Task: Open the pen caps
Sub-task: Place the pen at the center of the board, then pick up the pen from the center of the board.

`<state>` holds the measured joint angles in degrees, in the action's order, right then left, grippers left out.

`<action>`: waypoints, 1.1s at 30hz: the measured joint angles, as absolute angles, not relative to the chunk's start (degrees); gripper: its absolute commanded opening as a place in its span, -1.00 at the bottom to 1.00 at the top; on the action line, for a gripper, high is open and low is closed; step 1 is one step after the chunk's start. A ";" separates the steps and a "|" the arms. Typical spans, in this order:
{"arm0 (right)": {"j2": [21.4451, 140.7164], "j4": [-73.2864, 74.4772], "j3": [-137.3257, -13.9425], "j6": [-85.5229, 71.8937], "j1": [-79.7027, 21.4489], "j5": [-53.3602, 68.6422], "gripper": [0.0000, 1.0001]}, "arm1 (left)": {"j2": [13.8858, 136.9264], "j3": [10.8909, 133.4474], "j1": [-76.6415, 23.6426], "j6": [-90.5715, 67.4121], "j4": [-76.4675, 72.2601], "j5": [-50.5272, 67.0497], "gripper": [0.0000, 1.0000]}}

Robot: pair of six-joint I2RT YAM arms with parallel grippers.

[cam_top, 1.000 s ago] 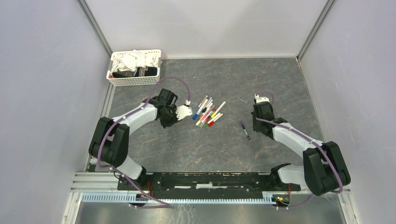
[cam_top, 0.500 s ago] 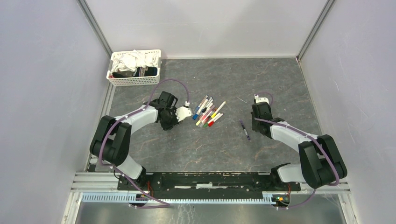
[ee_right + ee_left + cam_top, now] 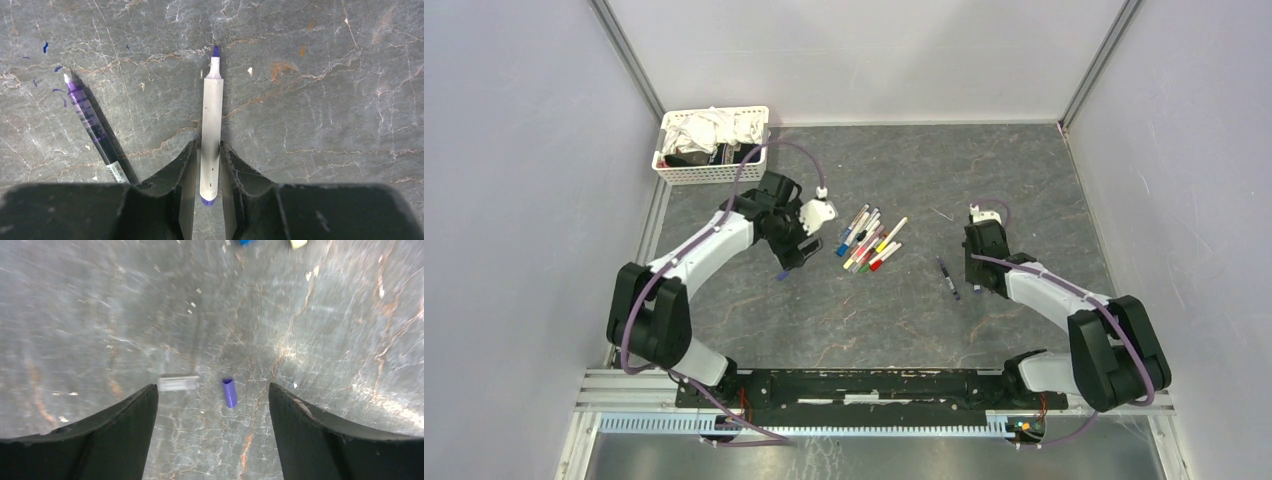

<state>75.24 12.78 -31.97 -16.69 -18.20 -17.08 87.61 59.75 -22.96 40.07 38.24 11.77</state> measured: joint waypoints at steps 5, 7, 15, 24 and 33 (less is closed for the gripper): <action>73.12 15.35 -32.29 -16.69 -18.20 -16.73 -0.35 | 83.90 67.64 -22.39 37.58 41.87 13.87 1.00; 72.18 16.45 -33.30 -16.69 -18.20 -16.58 -0.30 | 82.78 70.30 -22.02 36.71 43.29 13.96 1.00; 70.57 17.67 -41.95 -16.91 -19.09 -14.11 -0.18 | 80.38 76.05 -20.32 32.38 45.87 11.79 1.00; 82.96 17.91 -57.41 -17.78 -29.36 -11.94 -0.19 | 80.95 76.05 -20.01 28.42 47.72 10.85 1.00; 82.54 16.86 -55.57 -20.03 -30.68 -7.99 -0.33 | 95.39 78.43 -24.82 24.93 45.34 9.43 0.89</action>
